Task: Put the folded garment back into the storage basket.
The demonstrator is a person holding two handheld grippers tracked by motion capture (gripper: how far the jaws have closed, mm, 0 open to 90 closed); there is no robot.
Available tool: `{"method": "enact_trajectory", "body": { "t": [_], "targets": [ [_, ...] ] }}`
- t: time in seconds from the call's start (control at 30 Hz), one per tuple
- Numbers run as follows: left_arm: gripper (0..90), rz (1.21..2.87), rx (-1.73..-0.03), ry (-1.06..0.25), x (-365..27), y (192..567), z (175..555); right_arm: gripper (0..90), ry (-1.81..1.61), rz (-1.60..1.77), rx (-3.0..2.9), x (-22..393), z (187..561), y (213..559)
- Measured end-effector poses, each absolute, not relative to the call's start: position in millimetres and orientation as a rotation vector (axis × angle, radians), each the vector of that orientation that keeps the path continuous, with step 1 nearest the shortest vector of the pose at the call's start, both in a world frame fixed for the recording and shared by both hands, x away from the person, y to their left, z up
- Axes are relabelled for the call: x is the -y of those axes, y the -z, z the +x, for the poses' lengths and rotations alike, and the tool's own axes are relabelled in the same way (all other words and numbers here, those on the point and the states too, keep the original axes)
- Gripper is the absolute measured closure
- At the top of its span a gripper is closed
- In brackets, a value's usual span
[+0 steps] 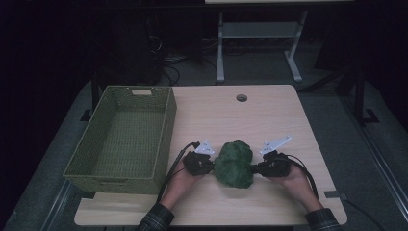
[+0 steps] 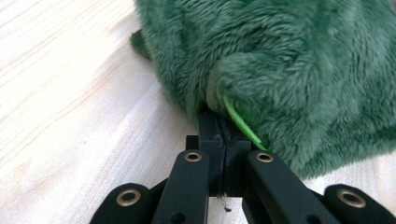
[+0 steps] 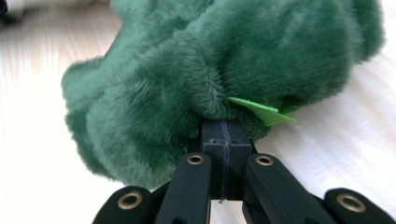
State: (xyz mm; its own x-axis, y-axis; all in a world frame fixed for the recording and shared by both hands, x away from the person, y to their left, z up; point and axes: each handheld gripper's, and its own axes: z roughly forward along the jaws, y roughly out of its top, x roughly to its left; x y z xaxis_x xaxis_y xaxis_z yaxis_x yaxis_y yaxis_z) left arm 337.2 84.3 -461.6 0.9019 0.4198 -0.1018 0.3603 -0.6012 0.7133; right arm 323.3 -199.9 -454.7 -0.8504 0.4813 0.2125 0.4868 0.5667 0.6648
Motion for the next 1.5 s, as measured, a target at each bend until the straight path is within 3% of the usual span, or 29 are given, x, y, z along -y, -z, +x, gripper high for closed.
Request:
{"method": "enact_trajectory", "body": {
  "t": [0.13, 0.2, 0.33, 0.43, 0.77, 0.83, 1.07, 1.5],
  "targets": [
    [87.1, 2.270, -0.556, -0.105, -86.1, 460.1, 337.6, 88.8, 1.212, -0.889, 2.783, 203.5, 320.6, 454.7],
    [84.9, 2.263, -0.570, -0.108, -88.9, 456.6, 335.8, 84.0, 1.226, -0.941, 2.771, 208.9, 319.9, 455.2],
    [79.9, 2.272, -0.558, -0.121, -94.9, 447.5, 329.7, 70.3, 1.260, -1.065, 2.776, 224.3, 313.9, 455.8],
    [75.0, 2.274, -0.561, -0.129, -98.0, 441.7, 324.1, 53.3, 1.278, -1.191, 2.775, 236.0, 310.9, 459.1],
    [39.0, 2.302, -0.534, -0.126, -107.1, 424.9, 313.2, 18.7, 1.201, -1.508, 2.831, 263.2, 311.5, 472.8],
    [35.3, 2.308, -0.523, -0.137, -104.7, 421.9, 312.5, 13.6, 1.162, -1.554, 2.864, 264.1, 313.7, 476.7],
    [21.3, 2.348, -0.454, -0.147, -93.2, 407.5, 318.7, 5.0, 1.223, -1.569, 2.862, 272.8, 314.0, 483.5],
    [15.3, 2.476, -0.282, -0.128, -60.8, 396.2, 340.0, 5.2, 1.223, -1.577, 2.862, 272.9, 313.7, 483.5]
  ]
}}
